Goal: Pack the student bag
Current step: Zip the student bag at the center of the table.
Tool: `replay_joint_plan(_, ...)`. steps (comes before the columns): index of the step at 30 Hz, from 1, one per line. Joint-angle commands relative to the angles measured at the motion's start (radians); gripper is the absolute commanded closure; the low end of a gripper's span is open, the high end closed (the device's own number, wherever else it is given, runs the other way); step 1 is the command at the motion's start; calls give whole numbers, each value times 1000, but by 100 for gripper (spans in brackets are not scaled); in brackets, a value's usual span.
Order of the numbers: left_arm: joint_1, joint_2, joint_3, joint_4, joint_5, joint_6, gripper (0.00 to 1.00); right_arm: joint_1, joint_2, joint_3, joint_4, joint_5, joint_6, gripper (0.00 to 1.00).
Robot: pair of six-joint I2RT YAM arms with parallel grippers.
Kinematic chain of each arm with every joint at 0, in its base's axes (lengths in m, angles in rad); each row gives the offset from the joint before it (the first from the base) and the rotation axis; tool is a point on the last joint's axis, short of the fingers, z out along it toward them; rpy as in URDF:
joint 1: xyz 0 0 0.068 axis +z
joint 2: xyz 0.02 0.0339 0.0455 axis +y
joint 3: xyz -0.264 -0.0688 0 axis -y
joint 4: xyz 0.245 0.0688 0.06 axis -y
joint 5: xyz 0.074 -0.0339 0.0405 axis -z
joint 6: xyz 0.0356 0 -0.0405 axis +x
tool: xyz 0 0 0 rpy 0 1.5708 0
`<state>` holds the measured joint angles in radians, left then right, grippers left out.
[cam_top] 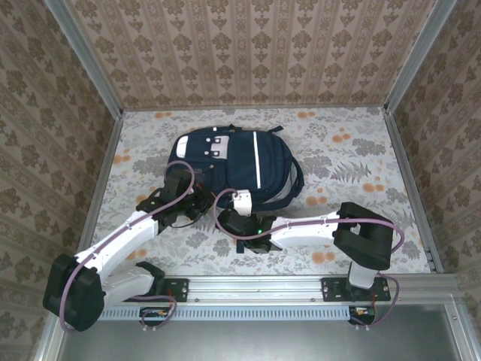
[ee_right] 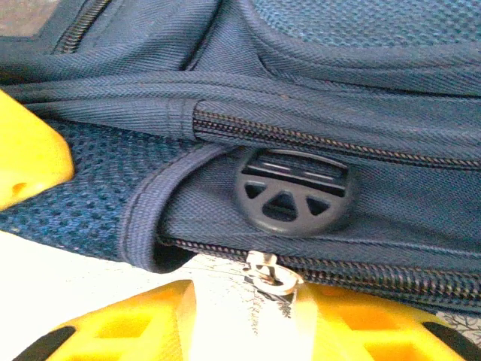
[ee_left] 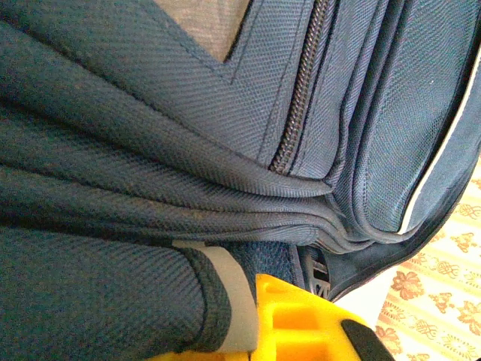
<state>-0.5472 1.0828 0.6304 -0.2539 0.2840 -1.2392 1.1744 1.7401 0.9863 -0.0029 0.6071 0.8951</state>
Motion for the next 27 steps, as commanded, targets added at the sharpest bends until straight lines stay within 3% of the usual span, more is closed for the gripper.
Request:
replay_joint_plan(1, 10, -9, 31, 91, 9, -17, 100, 3, 0, 10, 18, -11, -18, 62)
replay_joint_plan(10, 12, -17, 31, 85, 14, -20, 100, -23, 59, 69, -50, 63, -1, 57)
replay_joint_plan(13, 12, -18, 29, 85, 12, -20, 100, -39, 67, 77, -43, 57, -17, 66)
replay_joint_plan(15, 13, -16, 29, 88, 11, -19, 100, -49, 68, 78, -42, 45, -25, 84)
replay_joint_plan(16, 14, -17, 30, 85, 10, -19, 100, -51, 62, 74, -37, 38, -29, 88)
replay_joint_plan(23, 36, -15, 29, 83, 12, -10, 100, -51, -11, 14, -28, 9, -29, 100)
replay_joint_plan(27, 63, -15, 34, 66, 18, 6, 100, -53, -69, -55, 9, -8, -9, 100)
